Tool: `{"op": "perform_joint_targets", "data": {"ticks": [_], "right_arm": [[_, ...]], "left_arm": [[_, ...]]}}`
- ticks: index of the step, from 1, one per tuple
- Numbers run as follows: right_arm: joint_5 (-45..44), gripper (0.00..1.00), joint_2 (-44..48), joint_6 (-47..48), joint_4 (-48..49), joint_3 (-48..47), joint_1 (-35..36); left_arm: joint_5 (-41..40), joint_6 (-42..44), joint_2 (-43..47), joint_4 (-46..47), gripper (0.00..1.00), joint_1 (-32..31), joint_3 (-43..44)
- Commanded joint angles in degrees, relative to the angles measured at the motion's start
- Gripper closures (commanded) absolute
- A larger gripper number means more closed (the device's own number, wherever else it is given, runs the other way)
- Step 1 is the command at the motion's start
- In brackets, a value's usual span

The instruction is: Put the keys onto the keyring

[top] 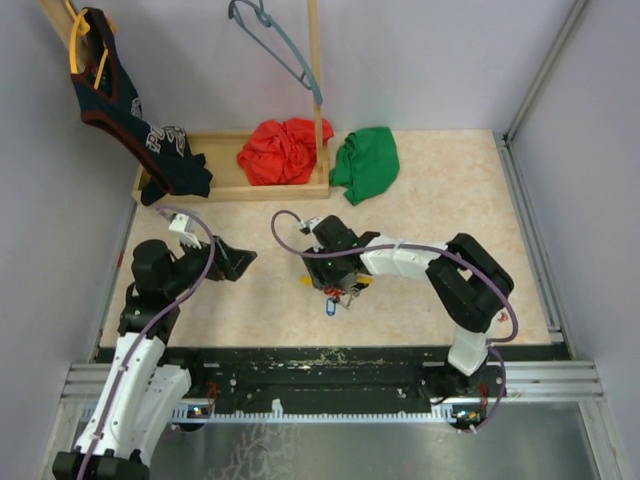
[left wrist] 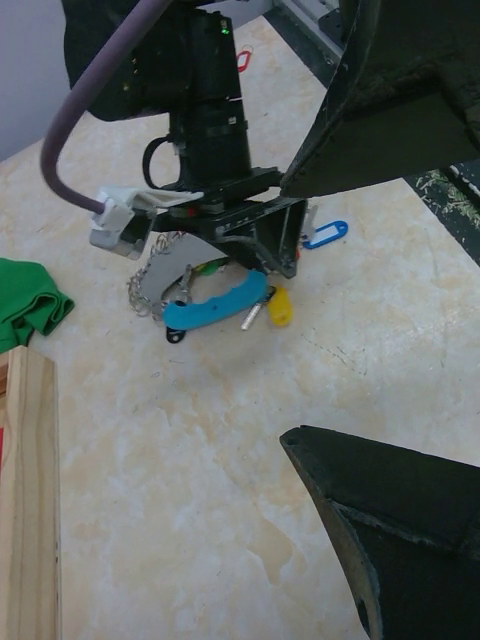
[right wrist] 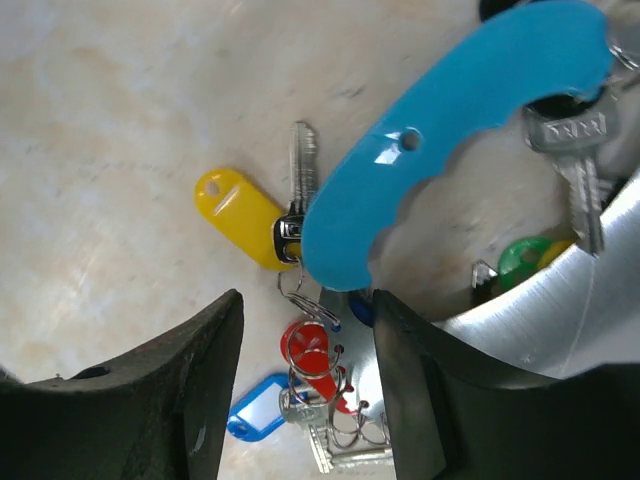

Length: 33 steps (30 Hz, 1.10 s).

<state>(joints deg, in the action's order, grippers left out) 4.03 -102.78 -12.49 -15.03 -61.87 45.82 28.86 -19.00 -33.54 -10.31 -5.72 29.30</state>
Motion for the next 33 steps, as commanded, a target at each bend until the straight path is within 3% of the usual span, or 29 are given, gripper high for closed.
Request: {"op": "perform_joint_targets", "data": {"ticks": [1, 9, 13, 16, 18, 27, 33], "right_arm": [[2.3, 0.45, 8.52, -0.51, -0.36, 0.77, 2.23], [1.37, 0.42, 23.09, -5.68, 4.29, 8.99, -1.0], [7.91, 0.44, 27.64, -10.68, 9.15, 18.06, -9.81], [9.95, 0.45, 30.33, -12.51, 11.66, 22.21, -12.75], [11.57, 0.47, 31.39, -14.04, 13.64, 24.64, -15.15], [17.39, 0.53, 27.47, -19.34, 24.71, 31.13, -21.21], [19.02, 0.53, 21.22, -21.71, 29.62, 30.46, -21.21]], "left_arm": [[2.41, -3.07, -2.54, 2.91, 0.0, 0.26, -0.83], [3.22, -10.4, -9.92, 7.57, 0.03, -3.02, -2.74], [-1.02, -14.44, -15.99, 13.57, 0.03, -9.59, -3.71], [-6.23, -15.11, -22.03, 16.74, 0.04, -16.85, -2.43], [-7.22, -16.09, -26.31, 18.33, 0.04, -18.34, -1.38], [-7.02, -18.57, -42.27, 26.76, 0.09, -22.15, 1.06], [-8.24, -20.2, -49.32, 28.36, 0.2, -24.01, 2.76]]}}
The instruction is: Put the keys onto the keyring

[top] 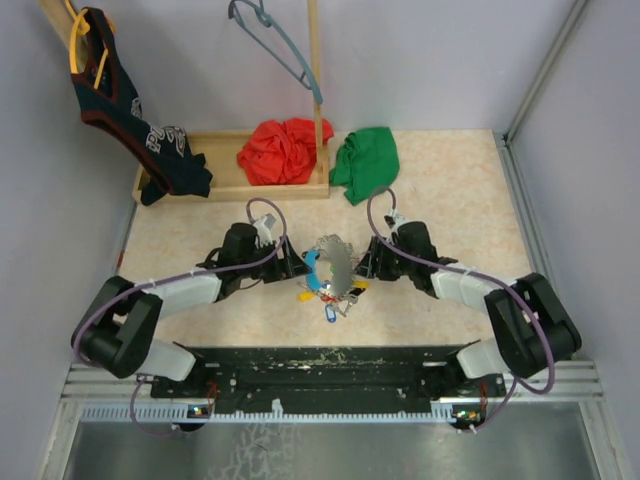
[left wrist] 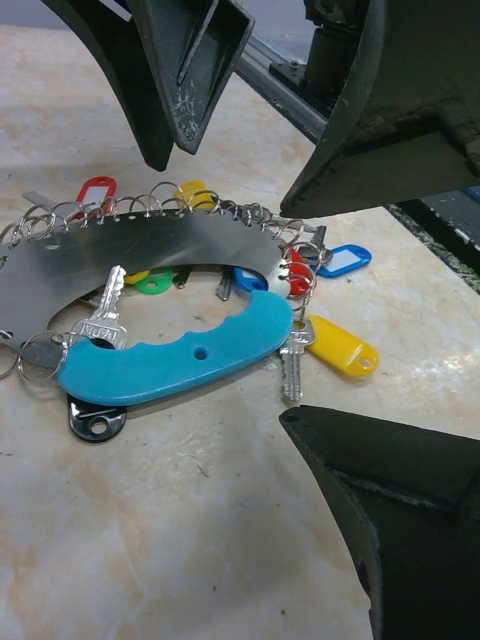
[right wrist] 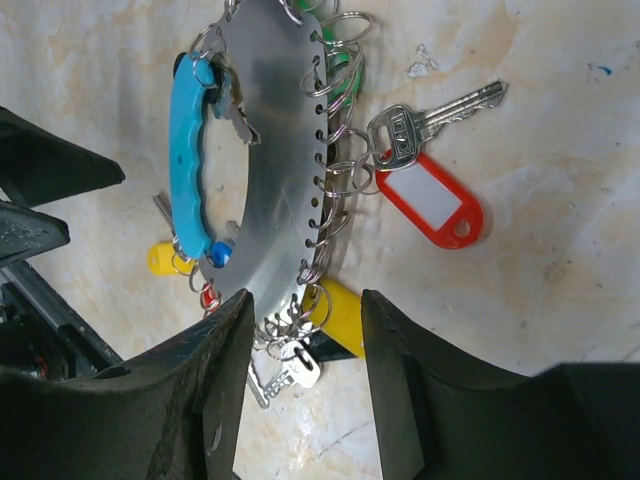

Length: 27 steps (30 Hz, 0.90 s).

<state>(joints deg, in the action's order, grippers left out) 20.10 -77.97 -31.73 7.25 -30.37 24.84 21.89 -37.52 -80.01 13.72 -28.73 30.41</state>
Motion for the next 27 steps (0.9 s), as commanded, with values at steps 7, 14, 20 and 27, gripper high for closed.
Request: {"op": "perform_joint_targets", "data": {"ticks": [7, 14, 20, 27], "right_arm": [[8.54, 0.52, -12.15, -6.54, 14.91, -0.74, 0.22], [13.26, 0.54, -19.62, -10.07, 23.12, -1.79, 1.49], [16.66, 0.83, -19.9, -12.04, 28.77, -2.34, 1.53], [19.99, 1.0, -12.86, -13.96, 33.58, -1.82, 0.73]], "left_arm": [[0.2, -3.84, -9.89, 8.22, 0.23, -2.09, 1.84], [1.79, -6.44, -15.62, 14.25, 0.25, -3.35, 1.36], [-0.57, -9.04, -13.35, 21.42, 0.25, -3.54, -3.1], [-2.88, -10.15, -4.28, 28.03, 0.19, -1.79, -8.86]]}}
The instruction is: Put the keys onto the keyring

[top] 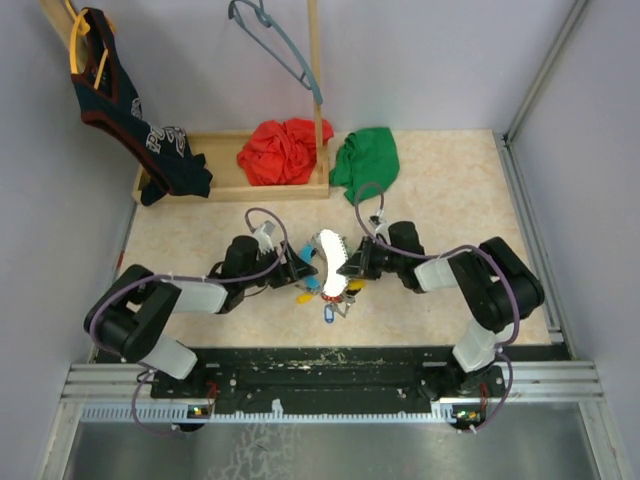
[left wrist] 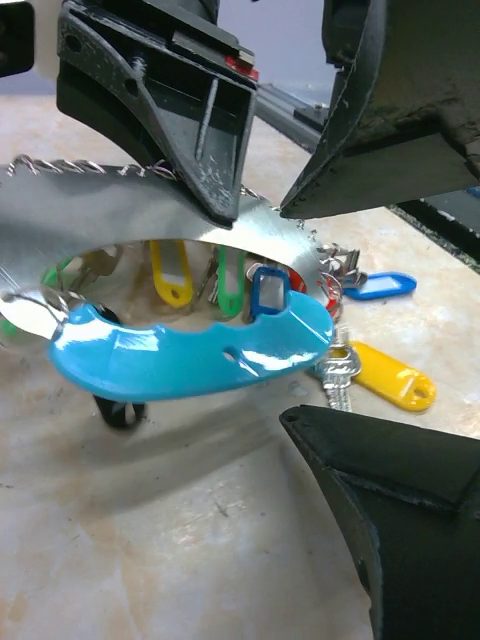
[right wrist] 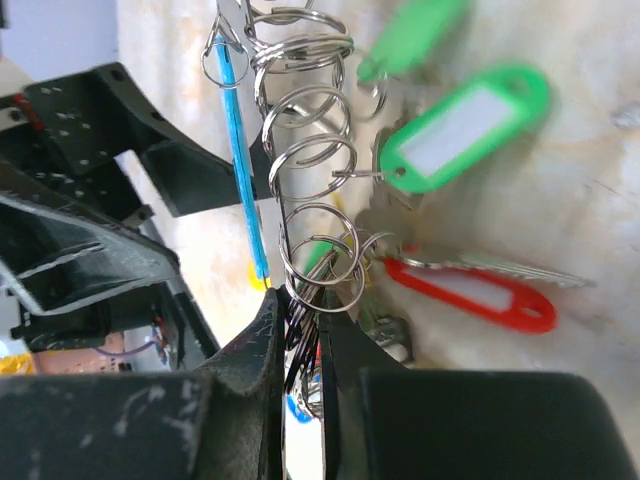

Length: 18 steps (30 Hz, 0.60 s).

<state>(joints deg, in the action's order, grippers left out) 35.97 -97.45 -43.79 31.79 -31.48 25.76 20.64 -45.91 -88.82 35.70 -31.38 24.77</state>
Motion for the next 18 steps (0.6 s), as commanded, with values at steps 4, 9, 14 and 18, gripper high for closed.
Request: {"op": "perform_joint_targets", "data": {"ticks": [4, 9, 14, 18], "right_arm": [[6.98, 1.0, 9.87, -5.03, 14.94, 0.79, -1.68], [8.38, 1.0, 14.06, -6.71, 18.01, 1.11, -1.94], [8.27, 1.0, 17.06, -7.42, 18.96, 1.42, -1.94], [8.74, 1.0, 17.92, -9.46, 22.16, 2.43, -1.94]], "left_arm": [[-1.64, -2.44, 10.52, 13.45, 0.19, 3.07, -8.29], [3.02, -0.57, 15.09, 17.01, 0.19, 4.01, -9.69], [5.45, -1.31, 17.67, 21.87, 0.22, 4.13, -9.83], [6.34, -2.5, 17.91, 25.15, 0.27, 4.37, -9.55]]}}
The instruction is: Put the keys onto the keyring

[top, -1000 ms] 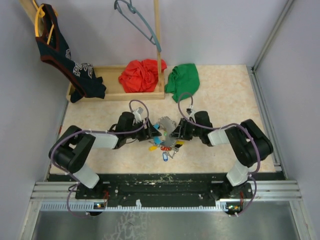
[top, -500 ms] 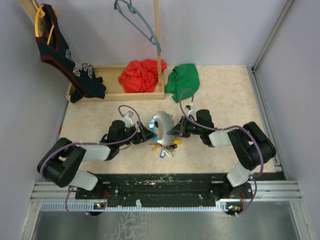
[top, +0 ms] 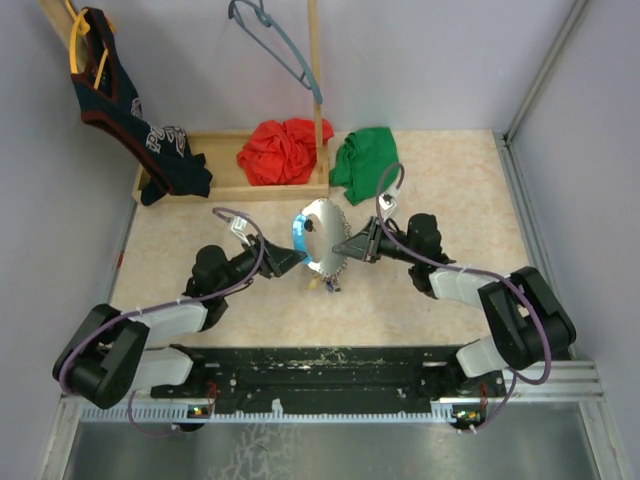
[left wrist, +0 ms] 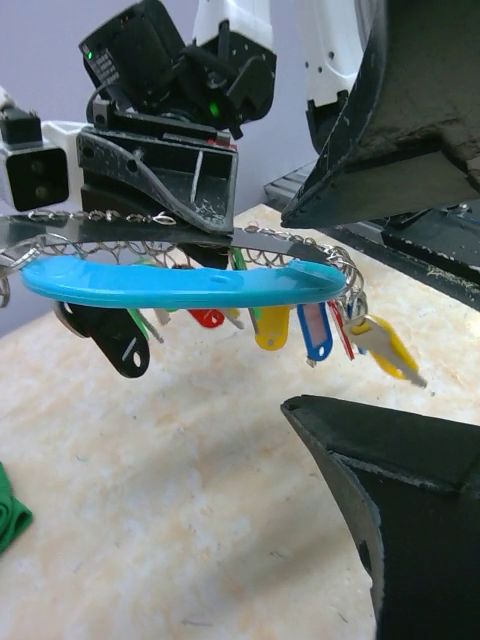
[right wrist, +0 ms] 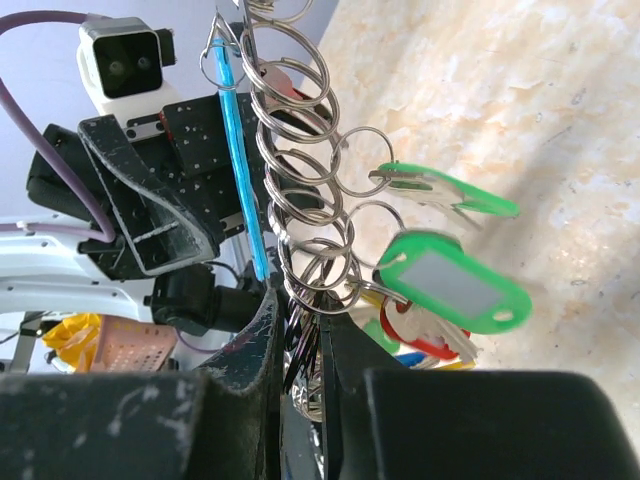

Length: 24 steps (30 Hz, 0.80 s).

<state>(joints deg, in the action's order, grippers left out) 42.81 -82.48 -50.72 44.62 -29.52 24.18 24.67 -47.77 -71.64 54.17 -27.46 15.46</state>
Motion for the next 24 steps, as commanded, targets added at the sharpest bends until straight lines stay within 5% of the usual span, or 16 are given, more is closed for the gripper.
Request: {"op": "perform_joint_targets", "data": {"ticks": [1, 12, 16, 21, 24], "right_arm": [[2.0, 1.0, 2.89, -3.32, 10.58, 0.82, -0.37], [3.19, 1.0, 0.36, -8.12, 21.54, 3.13, 0.18], [3.17, 1.0, -0.2, -7.18, 21.53, 3.4, 0.51], [3.52, 1.0, -0.42, -6.28, 21.94, 3.62, 0.51], [3.73, 0.84, 0.94, -3.51, 19.56, 3.6, 0.51]], "left_arm": [[2.73, -0.96, 0.52, 7.33, 0.29, 0.45, 0.05], [9.47, -6.86, -8.07, 18.19, 0.46, 0.38, 3.64], [10.14, -6.9, -8.43, 19.14, 0.62, 0.38, 4.19], [9.34, -1.38, -3.86, 9.25, 0.94, 0.39, 6.0], [7.37, 8.48, 1.35, -6.37, 1.0, 0.35, 9.46]]}}
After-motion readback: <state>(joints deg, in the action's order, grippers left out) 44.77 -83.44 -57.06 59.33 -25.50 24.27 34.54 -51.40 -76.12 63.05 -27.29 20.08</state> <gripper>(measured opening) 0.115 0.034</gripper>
